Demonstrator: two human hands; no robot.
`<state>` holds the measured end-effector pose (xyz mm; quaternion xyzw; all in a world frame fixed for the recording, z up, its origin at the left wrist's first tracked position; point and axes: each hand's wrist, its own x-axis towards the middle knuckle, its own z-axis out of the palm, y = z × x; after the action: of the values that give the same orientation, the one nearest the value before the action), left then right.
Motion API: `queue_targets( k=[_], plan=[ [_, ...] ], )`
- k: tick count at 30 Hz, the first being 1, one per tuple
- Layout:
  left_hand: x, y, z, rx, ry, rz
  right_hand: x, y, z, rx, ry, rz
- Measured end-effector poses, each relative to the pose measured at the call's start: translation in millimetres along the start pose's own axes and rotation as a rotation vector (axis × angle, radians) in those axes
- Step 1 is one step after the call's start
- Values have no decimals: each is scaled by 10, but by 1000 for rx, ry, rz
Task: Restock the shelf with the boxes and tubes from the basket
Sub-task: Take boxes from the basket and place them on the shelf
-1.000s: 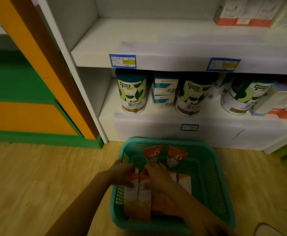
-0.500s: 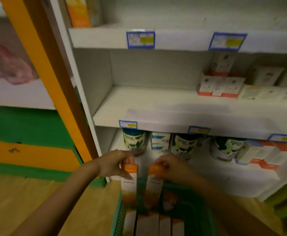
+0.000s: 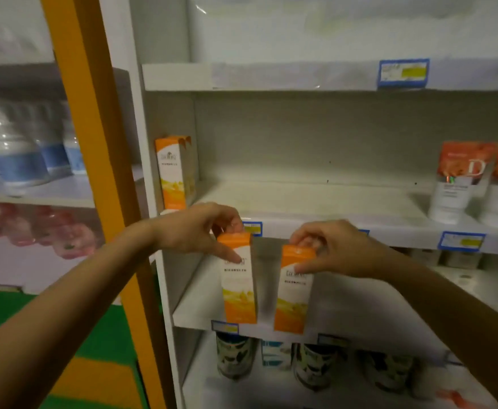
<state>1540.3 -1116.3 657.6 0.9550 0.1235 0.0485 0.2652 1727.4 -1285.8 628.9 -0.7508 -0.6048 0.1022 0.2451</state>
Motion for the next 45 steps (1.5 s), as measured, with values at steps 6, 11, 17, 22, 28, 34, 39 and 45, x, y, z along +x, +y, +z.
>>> queue_targets(
  k=[6, 11, 17, 22, 28, 34, 39, 45],
  plan=[
    [116, 309, -657, 96, 111, 11, 255, -373, -592, 55, 117, -61],
    [279, 241, -1070, 163, 184, -19, 592, -578, -817, 86, 209, -82],
    [525, -5, -1300, 280, 292, -75, 1035, -708, -790, 45, 277, -93],
    [719, -236, -1415, 347, 351, -92, 1316, -666, -716, 35, 330, -56],
    [968, -473, -1460, 388, 344, -116, 1544, -581, -717, 63, 374, -11],
    [1114, -603, -1468, 426, 334, -149, 1766, -591, -703, 10, 387, 2],
    [1135, -637, -1463, 500, 343, -159, 1949, -619, -675, -4, 392, 47],
    [1109, -636, -1390, 617, 393, -157, 2075, -575, -459, -75, 368, 81]
  ],
)
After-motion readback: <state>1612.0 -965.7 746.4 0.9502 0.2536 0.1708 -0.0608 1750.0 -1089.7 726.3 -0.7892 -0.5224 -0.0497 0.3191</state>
